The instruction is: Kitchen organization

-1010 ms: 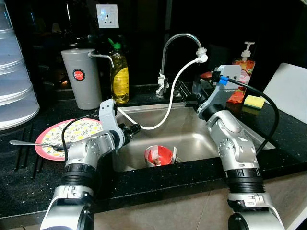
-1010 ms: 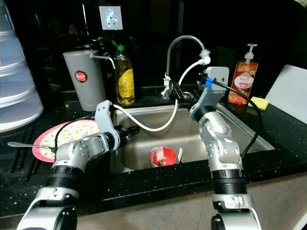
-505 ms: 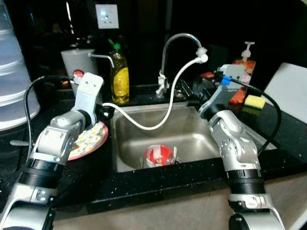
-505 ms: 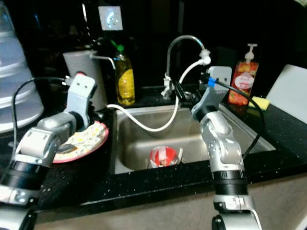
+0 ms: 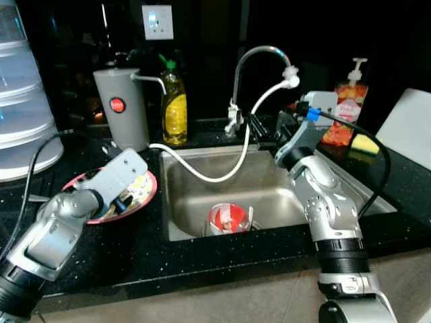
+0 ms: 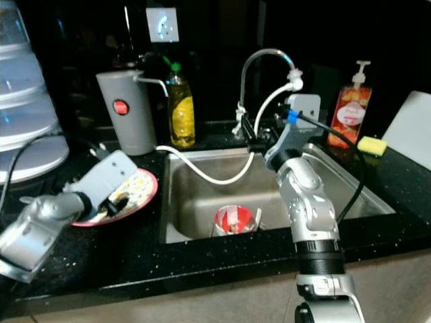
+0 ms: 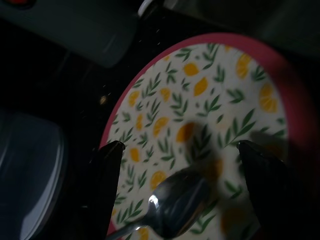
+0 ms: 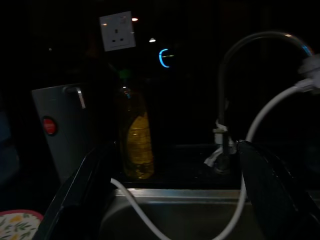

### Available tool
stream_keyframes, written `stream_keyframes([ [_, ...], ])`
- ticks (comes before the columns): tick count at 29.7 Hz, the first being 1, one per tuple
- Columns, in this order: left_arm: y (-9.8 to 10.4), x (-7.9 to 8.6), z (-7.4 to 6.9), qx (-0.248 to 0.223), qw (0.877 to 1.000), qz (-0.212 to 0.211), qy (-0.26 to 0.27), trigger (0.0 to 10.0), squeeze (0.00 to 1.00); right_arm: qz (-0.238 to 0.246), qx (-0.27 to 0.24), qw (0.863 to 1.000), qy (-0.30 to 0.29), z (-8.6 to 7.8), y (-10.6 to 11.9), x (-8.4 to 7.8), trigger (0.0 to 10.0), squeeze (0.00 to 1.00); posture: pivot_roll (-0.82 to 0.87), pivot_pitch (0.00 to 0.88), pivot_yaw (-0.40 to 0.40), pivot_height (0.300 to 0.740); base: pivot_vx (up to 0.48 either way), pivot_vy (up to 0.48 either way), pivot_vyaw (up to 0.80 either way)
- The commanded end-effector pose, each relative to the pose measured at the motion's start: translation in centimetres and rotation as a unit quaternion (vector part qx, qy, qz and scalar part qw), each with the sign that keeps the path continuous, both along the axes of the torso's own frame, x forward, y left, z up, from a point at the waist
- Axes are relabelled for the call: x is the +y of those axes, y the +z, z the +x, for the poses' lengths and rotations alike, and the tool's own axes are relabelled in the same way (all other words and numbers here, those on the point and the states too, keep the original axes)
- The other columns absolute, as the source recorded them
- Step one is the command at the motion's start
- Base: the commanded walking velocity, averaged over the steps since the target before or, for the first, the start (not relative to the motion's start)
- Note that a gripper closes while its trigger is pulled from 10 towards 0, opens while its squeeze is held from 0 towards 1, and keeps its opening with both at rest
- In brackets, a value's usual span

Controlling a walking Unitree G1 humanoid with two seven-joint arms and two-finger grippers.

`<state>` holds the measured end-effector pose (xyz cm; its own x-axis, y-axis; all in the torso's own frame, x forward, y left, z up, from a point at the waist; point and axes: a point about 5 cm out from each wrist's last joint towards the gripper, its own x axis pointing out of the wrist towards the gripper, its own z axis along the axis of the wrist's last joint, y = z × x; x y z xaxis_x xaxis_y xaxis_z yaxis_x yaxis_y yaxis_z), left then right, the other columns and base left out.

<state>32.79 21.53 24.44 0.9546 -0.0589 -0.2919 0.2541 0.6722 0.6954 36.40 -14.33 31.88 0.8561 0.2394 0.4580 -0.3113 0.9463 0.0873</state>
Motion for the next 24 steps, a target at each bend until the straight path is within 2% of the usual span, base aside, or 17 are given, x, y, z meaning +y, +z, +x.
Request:
stream_keyframes([
  [1,0.0,0.6,-0.3,0.006,1.000,0.022,0.009,10.0,0.00,0.000,0.007,1.000,0.002,0.1,-0.5,0.0,10.0,0.00,0.00,0.013,0.002,0.740,0.000,0.000,0.00],
  [8,-0.5,1.4,-0.3,0.008,0.998,0.056,0.029,10.0,0.00,-0.001,0.006,1.000,0.003,0.1,-0.4,0.0,10.0,0.00,-0.01,0.011,-0.002,0.740,0.000,0.000,0.00],
  [23,-2.0,2.0,0.4,0.029,0.997,0.067,0.038,10.0,0.00,-0.001,0.005,1.000,0.001,0.1,-0.3,0.0,10.0,0.00,-0.01,0.012,-0.003,0.740,0.000,0.000,0.00],
  [24,-2.6,2.4,0.5,0.036,0.995,0.080,0.042,10.0,0.00,0.000,0.004,1.000,0.000,0.1,-0.3,0.0,10.0,0.00,-0.01,0.014,-0.002,0.740,0.000,0.000,0.00],
])
